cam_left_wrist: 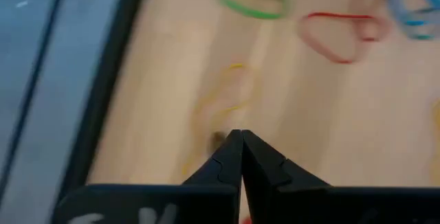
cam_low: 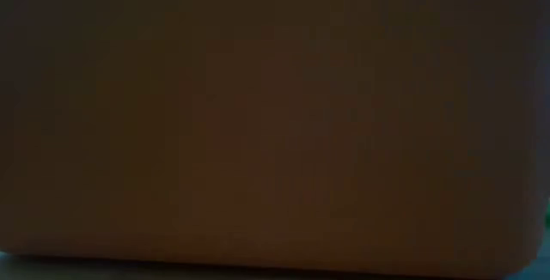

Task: Pick and place rubber bands into bin
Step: Put the black rubber band into the bin

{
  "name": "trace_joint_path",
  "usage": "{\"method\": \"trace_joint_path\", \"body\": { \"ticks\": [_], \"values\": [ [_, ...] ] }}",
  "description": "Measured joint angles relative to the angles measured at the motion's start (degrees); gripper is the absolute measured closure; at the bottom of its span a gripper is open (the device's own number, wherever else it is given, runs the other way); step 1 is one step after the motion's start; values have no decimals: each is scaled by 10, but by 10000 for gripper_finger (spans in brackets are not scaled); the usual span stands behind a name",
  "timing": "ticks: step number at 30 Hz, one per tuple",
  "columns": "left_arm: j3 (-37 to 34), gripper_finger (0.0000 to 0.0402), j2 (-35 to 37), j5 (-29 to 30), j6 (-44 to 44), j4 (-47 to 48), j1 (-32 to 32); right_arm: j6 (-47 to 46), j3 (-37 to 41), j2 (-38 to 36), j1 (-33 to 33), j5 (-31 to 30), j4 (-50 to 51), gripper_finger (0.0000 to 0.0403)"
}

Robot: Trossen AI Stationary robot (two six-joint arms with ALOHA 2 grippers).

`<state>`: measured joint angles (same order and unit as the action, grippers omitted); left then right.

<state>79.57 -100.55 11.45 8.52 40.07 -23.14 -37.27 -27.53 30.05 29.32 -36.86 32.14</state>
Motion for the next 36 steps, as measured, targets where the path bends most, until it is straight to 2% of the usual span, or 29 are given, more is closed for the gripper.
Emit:
{"method": "trace_joint_path", "body": {
  "ticks": [3,9,13,16,20,25,30,36],
  "values": [
    [0,386,-2,11,-15,6,-17,-17,0,5,-16,-1,-15,401],
    [0,319,-25,-58,-17,27,-49,-74,0,25,-41,-1,-21,400],
    [0,276,-49,-58,-18,26,-53,-91,0,42,-49,0,-32,400],
    [0,263,-67,-60,-13,24,-52,-90,0,53,-53,0,-47,400],
    [0,264,-98,-51,-34,24,-46,-90,-1,66,-61,0,-54,400],
    [0,271,-126,-10,-49,22,-46,-90,-1,76,-65,0,-73,400],
    [0,282,-146,-7,-42,23,-48,-91,-1,78,-66,0,-78,400],
    [0,323,-149,-5,-23,21,-47,-90,-1,78,-66,0,-83,400]
  ]
}}
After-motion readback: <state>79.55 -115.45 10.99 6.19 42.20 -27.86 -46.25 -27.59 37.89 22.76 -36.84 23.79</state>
